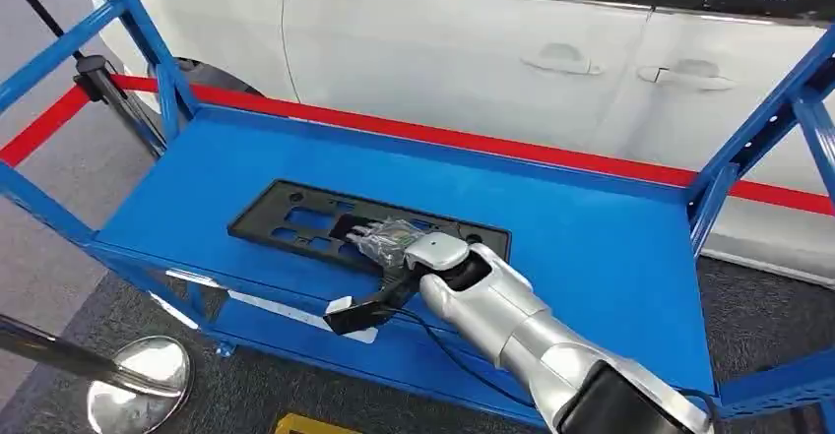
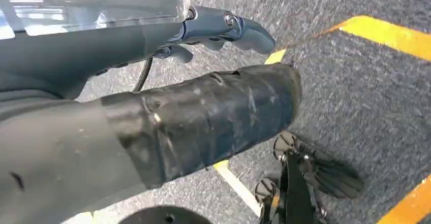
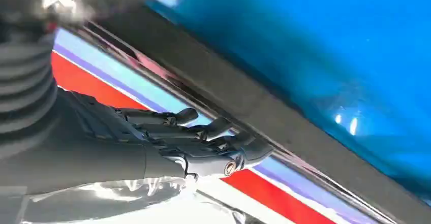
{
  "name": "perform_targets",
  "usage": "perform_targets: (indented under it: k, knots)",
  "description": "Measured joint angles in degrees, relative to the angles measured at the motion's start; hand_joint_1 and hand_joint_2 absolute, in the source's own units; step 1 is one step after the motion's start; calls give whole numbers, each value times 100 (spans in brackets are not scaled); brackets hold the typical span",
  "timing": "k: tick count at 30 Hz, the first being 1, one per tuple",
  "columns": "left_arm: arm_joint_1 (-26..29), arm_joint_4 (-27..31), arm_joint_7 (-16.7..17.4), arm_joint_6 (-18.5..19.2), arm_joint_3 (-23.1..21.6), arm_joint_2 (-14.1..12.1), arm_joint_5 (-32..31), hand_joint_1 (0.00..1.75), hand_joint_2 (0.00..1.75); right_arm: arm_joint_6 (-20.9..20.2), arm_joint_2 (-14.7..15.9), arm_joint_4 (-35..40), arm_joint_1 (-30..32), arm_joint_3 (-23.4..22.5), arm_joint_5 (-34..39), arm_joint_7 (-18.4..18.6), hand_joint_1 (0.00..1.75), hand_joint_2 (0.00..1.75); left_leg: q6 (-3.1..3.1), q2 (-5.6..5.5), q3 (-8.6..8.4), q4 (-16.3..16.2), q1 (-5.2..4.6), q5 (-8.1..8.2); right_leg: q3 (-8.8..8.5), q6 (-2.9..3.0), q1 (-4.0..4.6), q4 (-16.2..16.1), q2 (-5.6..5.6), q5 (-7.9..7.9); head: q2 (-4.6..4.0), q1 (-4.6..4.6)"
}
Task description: Take the parts from the cabinet and place them on the table.
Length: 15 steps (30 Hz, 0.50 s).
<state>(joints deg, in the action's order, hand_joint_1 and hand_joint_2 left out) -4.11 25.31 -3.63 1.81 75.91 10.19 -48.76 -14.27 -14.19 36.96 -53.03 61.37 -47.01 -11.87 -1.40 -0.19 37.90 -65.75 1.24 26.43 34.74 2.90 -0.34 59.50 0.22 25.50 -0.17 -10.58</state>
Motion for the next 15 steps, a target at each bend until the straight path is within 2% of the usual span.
perform_targets:
  k: [1, 2, 3, 5, 6, 7, 8, 10, 11, 12, 13, 14, 15]
  knots:
    - [-16, 9, 0, 0, -2, -4, -46, 0, 0, 33, -2, -31, 9, 0, 2, 7, 0, 175, 100, -14, -359, 774, -66, -161, 10, -97, 24, -1, 1, 12, 0, 2]
    - [-3, 9, -13, 0, -9, 0, -98, 0, 0, 100, 11, -44, 20, 0, -13, 7, 5, 175, 216, 10, -423, 883, -14, -221, 84, -207, 28, 188, 1, 166, 0, 4]
    - [-4, 9, -24, 0, -9, -2, -107, 0, 0, 113, 15, -46, 21, 0, -26, 7, 138, 175, 250, 17, -416, 881, -14, -222, 236, -220, 22, 523, 3, 374, 0, 0]
    - [-5, 9, -39, -2, -9, -7, -120, 0, 0, 129, 33, -66, 68, 0, -31, 4, 138, 175, 294, 23, -406, 875, -19, -213, 676, -272, -15, 1454, 2, 791, 0, 2]
    - [-6, 9, -44, -2, -9, -9, -122, 0, 0, 136, 48, -79, 94, 0, -35, 4, 138, 175, 301, 22, -406, 870, -19, -208, 809, -311, -41, 1727, 1, 848, 0, 2]
    - [-6, 9, -46, -2, -11, -11, -125, 0, 0, 142, 59, -83, 117, 0, -50, 7, 138, 175, 303, 18, -408, 861, -14, -206, 804, -342, -72, 1707, -4, 765, 0, 2]
    - [-8, 9, -46, 0, -9, -9, -125, 0, 0, 157, 68, -83, 127, 0, -70, 7, 138, 175, 297, 10, -409, 843, -8, -197, 682, -371, -108, 1449, -7, 581, 0, 2]
    - [0, 7, -46, 4, -11, -7, -127, 0, 0, 203, 68, -81, 114, 0, -90, 7, 138, 175, 253, -2, -403, 742, 17, -134, 127, -441, -180, 375, -27, 55, 0, 2]
    - [4, 7, -46, 4, -11, -7, -127, 0, 0, 210, 68, -81, 112, 0, -92, 7, 138, 175, 228, -1, -382, 689, 15, -98, 6, -465, -198, 110, -24, 121, 0, 2]
    - [-9, 7, -48, 5, -11, -13, -129, 0, 0, 214, 61, -74, 109, 0, -96, 7, 138, 175, 175, -22, -348, 607, -34, -56, -3, -420, -161, 88, 17, 73, 0, 0]
    - [-7, 7, -57, 4, -11, -15, -129, 0, 0, 214, 63, -72, 111, 0, -94, 7, 138, 175, 168, -22, -336, 640, -29, -79, 2, -346, -150, 110, 5, 118, 0, 4]
    - [-6, 7, -57, 4, -11, -15, -129, 0, 0, 216, 61, -70, 105, 0, -96, 7, 138, 175, 162, -22, -338, 648, -23, -81, 11, -344, -145, 110, 18, 106, 0, 2]
    - [-7, 7, -59, 4, -11, -15, -129, 0, 0, 216, 61, -70, 104, 0, -101, 7, 173, 175, 154, -21, -351, 661, -18, -86, 11, -341, -141, 110, 20, 106, 0, 0]
